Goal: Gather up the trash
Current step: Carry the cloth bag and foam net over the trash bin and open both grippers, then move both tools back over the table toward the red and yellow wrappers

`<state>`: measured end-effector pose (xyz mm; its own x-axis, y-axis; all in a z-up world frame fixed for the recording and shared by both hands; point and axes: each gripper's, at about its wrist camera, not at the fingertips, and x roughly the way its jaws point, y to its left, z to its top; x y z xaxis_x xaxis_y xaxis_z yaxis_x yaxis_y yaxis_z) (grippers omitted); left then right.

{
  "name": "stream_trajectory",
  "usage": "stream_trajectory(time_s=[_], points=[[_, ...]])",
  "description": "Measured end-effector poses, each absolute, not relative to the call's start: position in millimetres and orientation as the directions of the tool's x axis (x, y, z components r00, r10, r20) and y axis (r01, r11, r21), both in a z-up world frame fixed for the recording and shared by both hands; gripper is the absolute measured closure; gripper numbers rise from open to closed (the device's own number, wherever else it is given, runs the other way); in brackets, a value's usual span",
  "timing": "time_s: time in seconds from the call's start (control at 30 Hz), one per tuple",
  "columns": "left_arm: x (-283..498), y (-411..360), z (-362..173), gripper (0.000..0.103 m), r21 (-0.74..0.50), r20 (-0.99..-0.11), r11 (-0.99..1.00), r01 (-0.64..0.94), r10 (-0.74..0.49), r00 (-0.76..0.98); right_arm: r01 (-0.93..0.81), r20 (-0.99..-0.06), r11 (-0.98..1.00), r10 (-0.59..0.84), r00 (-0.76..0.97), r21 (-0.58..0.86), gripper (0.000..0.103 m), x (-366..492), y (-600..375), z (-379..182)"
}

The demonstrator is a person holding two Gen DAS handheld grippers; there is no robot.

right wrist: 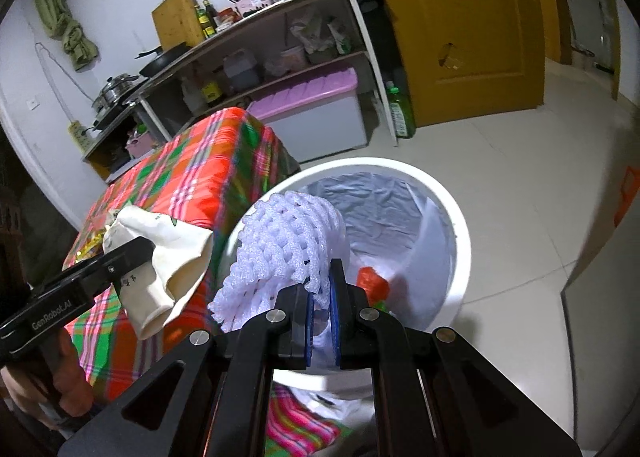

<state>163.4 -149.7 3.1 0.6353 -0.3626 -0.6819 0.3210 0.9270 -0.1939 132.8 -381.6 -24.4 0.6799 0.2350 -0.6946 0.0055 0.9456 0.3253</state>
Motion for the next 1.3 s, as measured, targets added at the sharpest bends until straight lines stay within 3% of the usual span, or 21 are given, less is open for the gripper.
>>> stream_trajectory(time_s=[0.43, 0.67, 0.8, 1.3], points=[[183, -173, -16, 0.065, -0.200, -0.727, 0.920, 0.337, -0.370, 0.579, 0.032, -0.747, 0.959, 0.198, 0.635, 0.281, 0.093, 150, -386, -42], [189, -175, -21, 0.064, -0.203, -0.738, 0.919, 0.339, -0.371, 0.564, 0.049, -0.770, 0.966, 0.172, 0.614, 0.255, 0.065, 156, -389, -51], [190, -175, -22, 0.058, -0.207, -0.739, 0.917, 0.341, -0.375, 0.560, 0.049, -0.769, 0.965, 0.173, 0.615, 0.256, 0.064, 155, -392, -51], [177, -163, -10, 0.058, -0.214, -0.711, 0.917, 0.335, -0.382, 0.590, 0.017, -0.731, 0.967, 0.181, 0.658, 0.255, 0.064, 142, -381, -28]])
